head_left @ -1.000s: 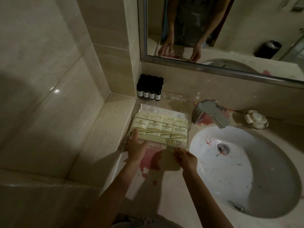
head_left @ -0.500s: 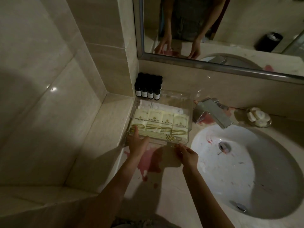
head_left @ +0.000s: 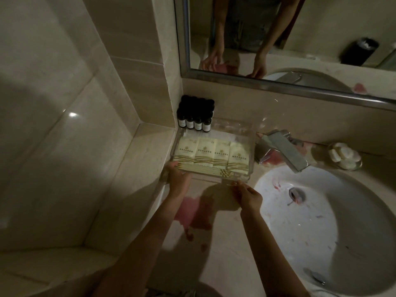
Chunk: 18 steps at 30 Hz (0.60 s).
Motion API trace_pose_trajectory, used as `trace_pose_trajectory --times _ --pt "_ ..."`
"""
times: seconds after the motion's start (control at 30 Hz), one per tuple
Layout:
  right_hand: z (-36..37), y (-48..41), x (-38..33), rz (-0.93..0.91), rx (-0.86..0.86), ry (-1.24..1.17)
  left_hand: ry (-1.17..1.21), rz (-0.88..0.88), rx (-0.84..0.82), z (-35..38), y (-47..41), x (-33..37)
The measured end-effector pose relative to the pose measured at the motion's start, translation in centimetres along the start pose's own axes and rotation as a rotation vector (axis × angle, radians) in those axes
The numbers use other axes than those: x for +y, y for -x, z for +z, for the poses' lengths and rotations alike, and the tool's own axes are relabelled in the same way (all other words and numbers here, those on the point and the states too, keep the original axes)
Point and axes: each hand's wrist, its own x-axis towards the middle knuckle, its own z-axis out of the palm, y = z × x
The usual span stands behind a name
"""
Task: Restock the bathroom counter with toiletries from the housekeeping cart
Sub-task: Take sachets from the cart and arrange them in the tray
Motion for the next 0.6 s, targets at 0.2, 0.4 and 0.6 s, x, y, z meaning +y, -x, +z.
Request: trace_pose_trajectory --times 0.2,0.4,0.6 --pt "1.0 -1.0 -0.7 0.0 0.006 -0.011 0.002 0.006 0.038 0.7 -1.2 0.8" --pt "1.4 -1.8 -1.5 -0.006 -0.008 -0.017 -0.008 0.016 0.016 1.0 -2.4 1.1" --pt "1.9 -2.7 -1.6 -0.006 -0.028 -0.048 0.038 0.003 0.019 1.7 -3.5 1.7"
